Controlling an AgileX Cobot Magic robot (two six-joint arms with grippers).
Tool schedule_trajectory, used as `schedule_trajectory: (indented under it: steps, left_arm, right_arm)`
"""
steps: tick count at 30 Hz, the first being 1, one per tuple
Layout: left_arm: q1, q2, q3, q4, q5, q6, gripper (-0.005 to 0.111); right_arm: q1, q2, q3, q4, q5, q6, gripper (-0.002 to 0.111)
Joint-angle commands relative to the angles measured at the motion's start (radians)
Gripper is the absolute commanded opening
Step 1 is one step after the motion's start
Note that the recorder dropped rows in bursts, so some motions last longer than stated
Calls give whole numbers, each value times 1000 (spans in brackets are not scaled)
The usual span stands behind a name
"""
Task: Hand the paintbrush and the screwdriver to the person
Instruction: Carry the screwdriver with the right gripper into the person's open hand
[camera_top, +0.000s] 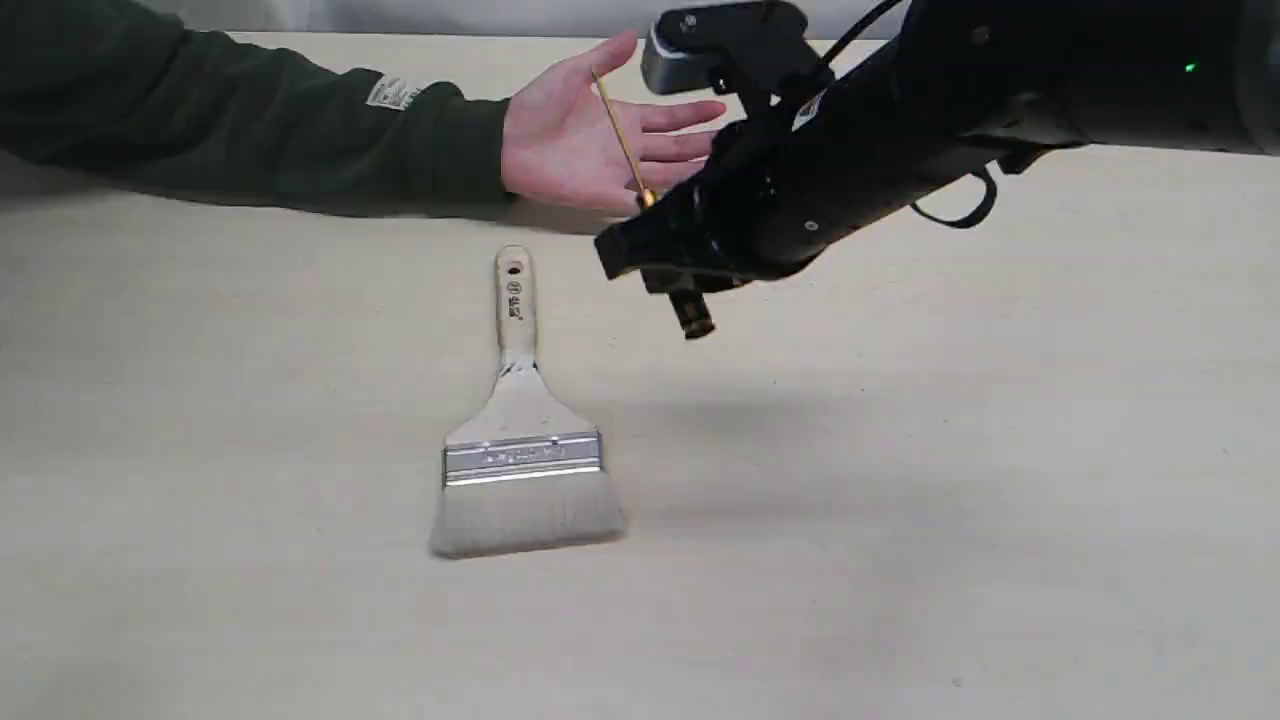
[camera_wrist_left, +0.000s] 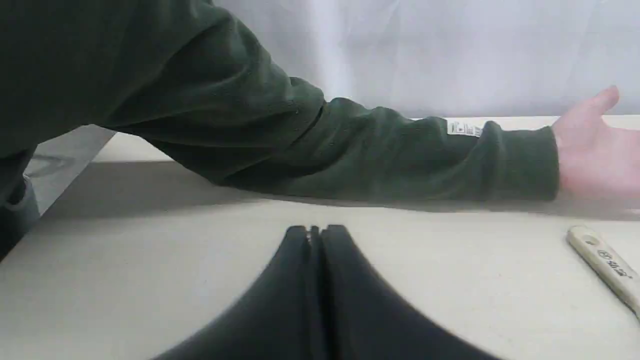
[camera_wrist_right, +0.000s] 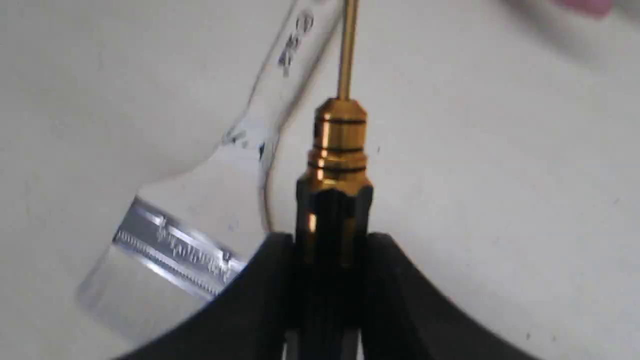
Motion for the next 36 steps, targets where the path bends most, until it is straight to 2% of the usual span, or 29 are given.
schedule_trajectory:
  steps: [1, 5, 10, 17, 22, 27, 32, 34, 36]
  left_arm:
    - [-8, -2, 2, -2, -11, -2, 0]
    - [-8, -2, 2, -2, -11, -2, 0]
    - [-8, -2, 2, -2, -11, -2, 0]
    - [-8, -2, 2, -5, -9, -2, 0]
    - [-8, -2, 2, -5, -11, -2, 0]
    - [-8, -2, 2, -5, -11, -2, 0]
    - [-8, -2, 2, -5, -11, -2, 0]
    - [-8, -2, 2, -5, -11, -2, 0]
    - [-8, -2, 2, -5, -11, -2, 0]
  right_arm:
    - [-3, -22, -18, -28, -86, -13, 4]
    - [-3, 28, -119, -79, -53, 3, 4]
    - [-3, 141, -278, -193, -9, 112, 4]
    - [-3, 310, -503, -441, 81, 357, 4]
    - [-3, 418, -658, -577, 157, 431, 4]
    - [-3, 489, -748, -707, 193, 548, 4]
    - [-5, 535, -782, -731, 216, 557, 5]
    - [-11, 548, -783, -731, 218, 557, 9]
    - [-25, 560, -783, -724, 220, 557, 18]
